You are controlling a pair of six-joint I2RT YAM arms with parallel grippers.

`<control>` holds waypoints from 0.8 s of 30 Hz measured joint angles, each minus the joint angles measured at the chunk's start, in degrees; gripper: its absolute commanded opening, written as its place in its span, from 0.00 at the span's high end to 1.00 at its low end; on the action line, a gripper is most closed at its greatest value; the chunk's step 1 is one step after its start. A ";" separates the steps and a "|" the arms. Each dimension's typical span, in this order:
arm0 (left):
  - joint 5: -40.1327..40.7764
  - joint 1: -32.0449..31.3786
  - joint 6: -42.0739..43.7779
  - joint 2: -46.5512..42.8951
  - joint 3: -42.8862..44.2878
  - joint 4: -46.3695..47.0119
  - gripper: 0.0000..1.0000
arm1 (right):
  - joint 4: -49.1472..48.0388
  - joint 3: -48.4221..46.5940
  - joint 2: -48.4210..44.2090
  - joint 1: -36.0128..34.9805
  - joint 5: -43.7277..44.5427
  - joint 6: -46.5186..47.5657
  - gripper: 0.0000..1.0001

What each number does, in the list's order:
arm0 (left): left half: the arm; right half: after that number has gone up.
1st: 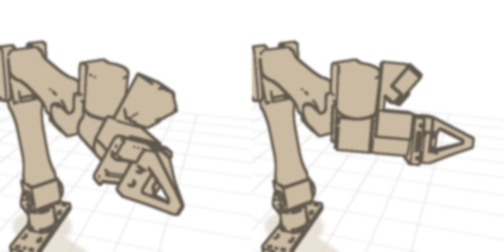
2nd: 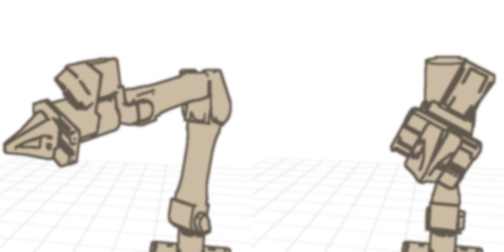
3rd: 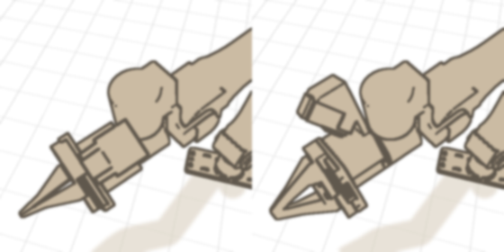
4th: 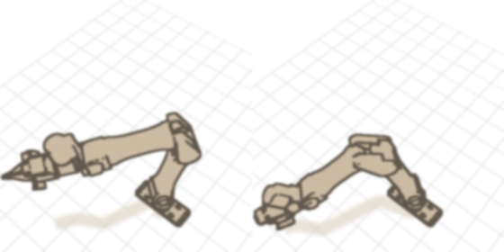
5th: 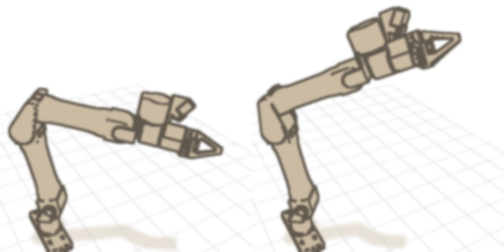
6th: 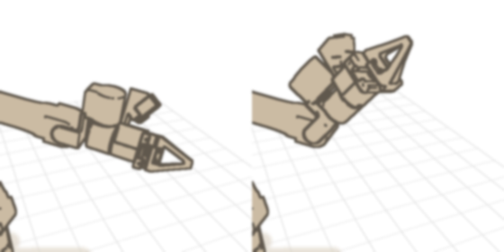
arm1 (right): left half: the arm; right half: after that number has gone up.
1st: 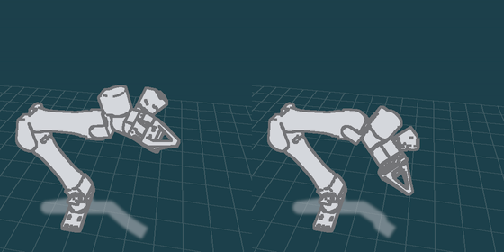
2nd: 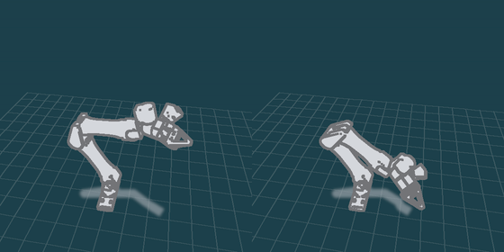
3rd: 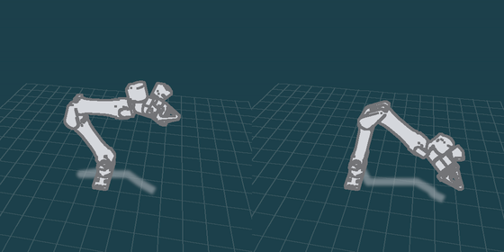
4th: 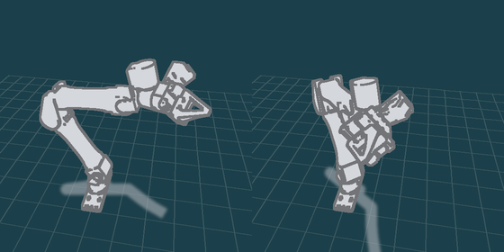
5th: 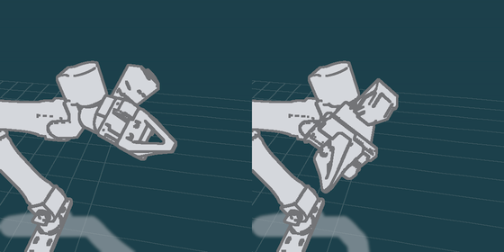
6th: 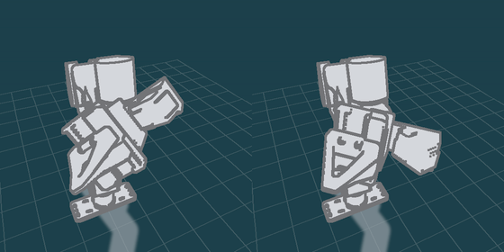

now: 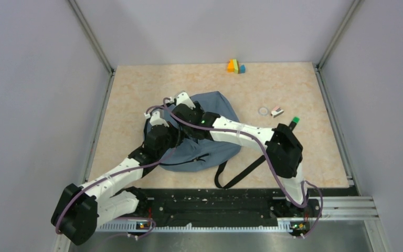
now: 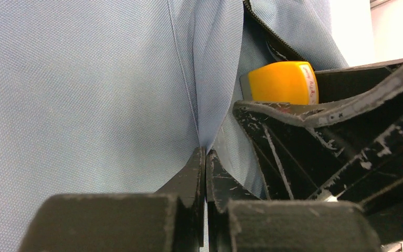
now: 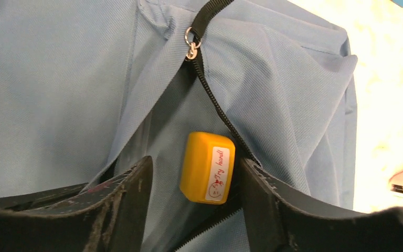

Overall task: Pack the student bag
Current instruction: Place the stationery in the student bag.

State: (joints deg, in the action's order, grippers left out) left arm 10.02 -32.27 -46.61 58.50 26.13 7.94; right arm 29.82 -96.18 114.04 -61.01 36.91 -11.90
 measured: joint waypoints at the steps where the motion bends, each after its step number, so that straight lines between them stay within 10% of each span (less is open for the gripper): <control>1: -0.02 0.00 0.00 0.04 0.00 0.02 1.00 | 0.15 -0.24 0.00 0.00 -0.15 0.20 0.37; 24: 0.04 0.00 -0.46 -0.26 -0.02 0.07 1.00 | -10.64 7.80 -8.74 0.07 -14.45 -0.22 0.46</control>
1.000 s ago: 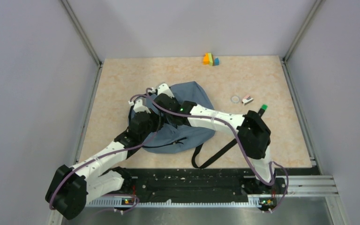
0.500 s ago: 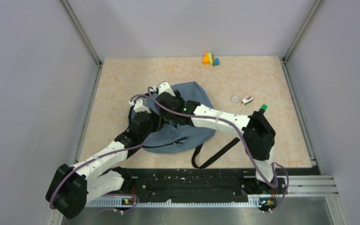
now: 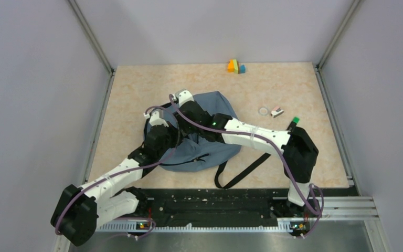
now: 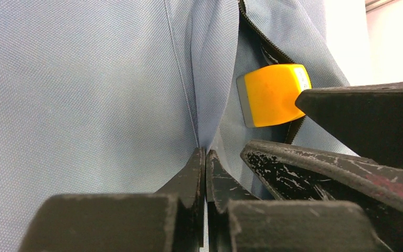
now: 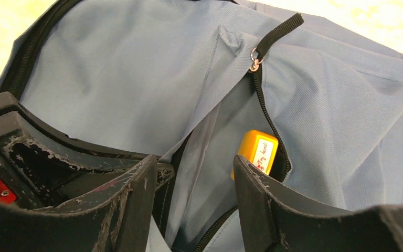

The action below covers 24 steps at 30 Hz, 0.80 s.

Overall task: Pack the student bag
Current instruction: Place the stationery in the student bag.

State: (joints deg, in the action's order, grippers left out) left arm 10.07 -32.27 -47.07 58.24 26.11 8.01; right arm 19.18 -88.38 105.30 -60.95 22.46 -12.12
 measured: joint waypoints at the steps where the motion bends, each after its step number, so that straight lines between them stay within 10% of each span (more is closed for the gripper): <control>1: 0.00 0.00 0.00 -0.13 0.00 -0.02 1.00 | -0.02 0.00 0.00 0.00 -0.39 -0.09 0.45; 12: 0.07 0.00 -0.02 -0.76 -0.26 -0.02 1.00 | 1.29 1.75 -4.44 1.70 -0.68 0.13 0.36; 24: 0.07 0.00 -0.02 -0.76 -0.31 -0.04 1.00 | 3.19 3.02 -7.15 7.67 0.35 -0.07 0.58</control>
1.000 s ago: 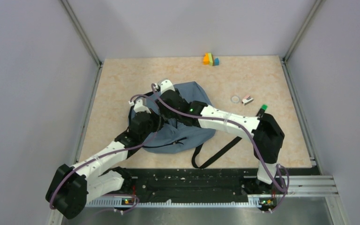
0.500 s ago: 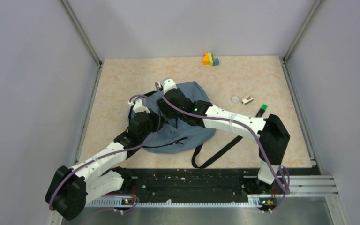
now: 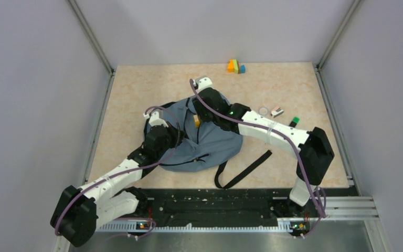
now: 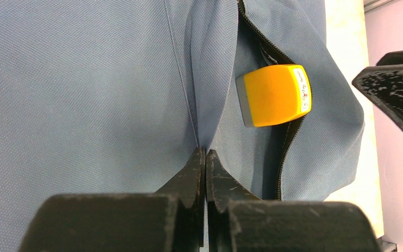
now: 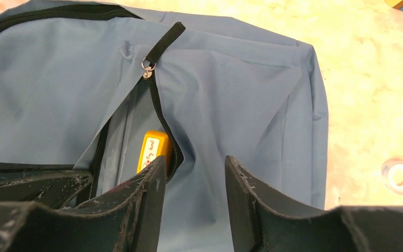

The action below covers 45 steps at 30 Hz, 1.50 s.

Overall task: Pack the student bag
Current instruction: Place the stationery in the student bag.

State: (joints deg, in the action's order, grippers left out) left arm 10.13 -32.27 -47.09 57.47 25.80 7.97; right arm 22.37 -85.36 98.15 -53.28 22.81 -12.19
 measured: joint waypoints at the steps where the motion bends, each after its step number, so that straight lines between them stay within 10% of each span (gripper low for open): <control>1: 0.00 0.00 0.00 0.00 0.00 0.02 1.00 | 0.02 0.00 0.31 0.00 -0.02 0.02 0.60; 45: 0.00 0.00 0.04 0.04 0.00 -0.26 1.00 | 1.95 -3.98 8.02 -2.75 -3.48 0.15 0.55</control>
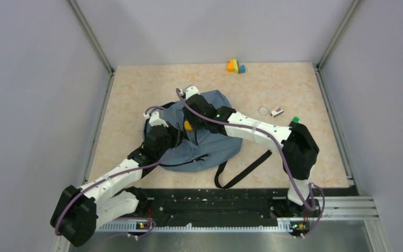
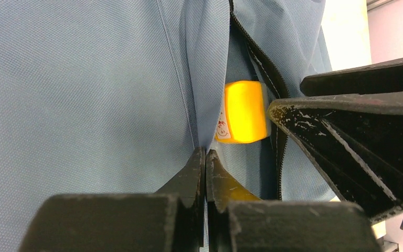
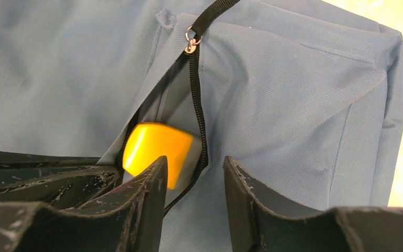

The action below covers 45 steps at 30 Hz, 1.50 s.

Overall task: Pack the student bag
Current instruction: Place the stationery in the student bag.

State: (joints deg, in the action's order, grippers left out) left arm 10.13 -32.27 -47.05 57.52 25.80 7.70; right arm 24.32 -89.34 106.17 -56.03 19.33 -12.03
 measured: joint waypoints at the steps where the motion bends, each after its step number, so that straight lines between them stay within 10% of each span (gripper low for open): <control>1: 0.00 0.00 0.00 0.00 0.00 -0.04 1.00 | 0.07 -0.09 0.04 -0.20 0.15 0.09 0.54; 17: -0.02 0.00 0.00 0.00 0.00 -0.04 1.00 | 0.68 -0.85 1.99 -1.62 4.66 1.14 0.62; 21: -0.02 0.00 0.00 0.00 0.00 -0.02 1.00 | 0.92 -1.14 2.58 -1.62 7.15 1.86 1.00; 33: -0.26 0.00 0.00 0.07 0.02 0.00 1.00 | 1.42 -2.86 -0.96 -1.62 3.28 1.75 1.00; 40: -0.22 0.00 0.00 0.13 0.02 0.02 1.00 | 1.88 -3.67 -1.27 -1.62 1.40 0.55 0.48; 45: -0.11 0.00 0.00 0.11 0.02 0.02 1.00 | 2.23 -2.89 -4.63 -1.05 0.59 0.33 0.32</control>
State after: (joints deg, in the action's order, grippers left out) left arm 10.02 -32.27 -47.05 57.63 25.82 7.73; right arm 26.55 -92.23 101.54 -57.08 19.92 -11.70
